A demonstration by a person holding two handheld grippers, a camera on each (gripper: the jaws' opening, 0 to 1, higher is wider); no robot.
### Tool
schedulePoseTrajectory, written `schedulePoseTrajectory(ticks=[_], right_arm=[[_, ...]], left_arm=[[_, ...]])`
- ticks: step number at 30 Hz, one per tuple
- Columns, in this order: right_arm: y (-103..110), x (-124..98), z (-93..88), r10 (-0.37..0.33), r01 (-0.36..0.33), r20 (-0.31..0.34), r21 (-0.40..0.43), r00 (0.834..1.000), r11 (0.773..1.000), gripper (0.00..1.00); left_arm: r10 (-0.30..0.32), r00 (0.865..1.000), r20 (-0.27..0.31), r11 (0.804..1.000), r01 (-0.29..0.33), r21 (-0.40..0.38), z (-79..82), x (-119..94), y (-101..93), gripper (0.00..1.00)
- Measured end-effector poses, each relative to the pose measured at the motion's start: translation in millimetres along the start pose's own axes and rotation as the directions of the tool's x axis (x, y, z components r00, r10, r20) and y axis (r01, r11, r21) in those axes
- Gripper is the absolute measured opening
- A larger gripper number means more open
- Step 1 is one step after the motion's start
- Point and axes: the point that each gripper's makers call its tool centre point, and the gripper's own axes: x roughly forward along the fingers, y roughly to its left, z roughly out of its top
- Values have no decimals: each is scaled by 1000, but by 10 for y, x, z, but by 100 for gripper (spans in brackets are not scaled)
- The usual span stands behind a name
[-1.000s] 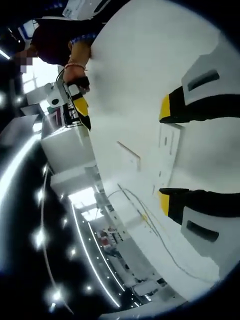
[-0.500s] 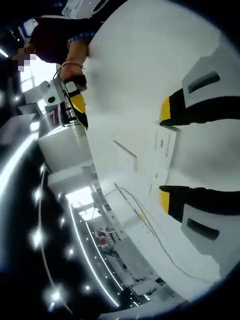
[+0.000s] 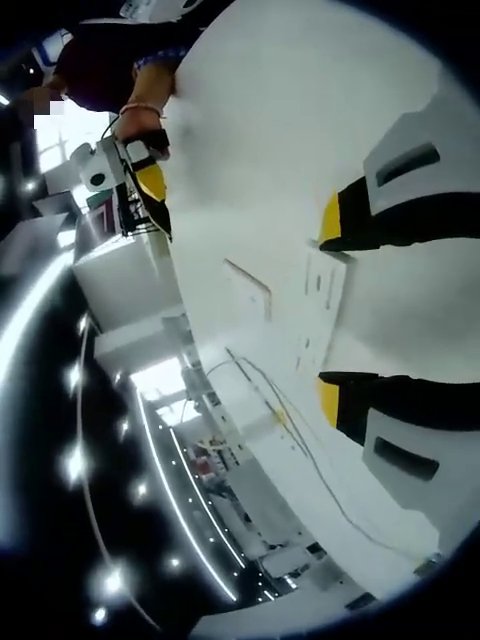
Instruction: Locate the socket holder cover, grip the socket holder cover, clip it into the socket holder slot.
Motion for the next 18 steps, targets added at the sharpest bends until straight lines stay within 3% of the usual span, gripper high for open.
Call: schedulePoseTrajectory(ticks=[15,18], right_arm=[[-11,1,-13,-5,5,-2,-4,1000,1000,47],[-8,3,-17,-5,5,-4,-4,1000,1000,47]], left_arm=[[22,1000,1,1000,-22,7,-13,18,45,51],[36,999,-5,999,-36,15,-26,14,75,43]])
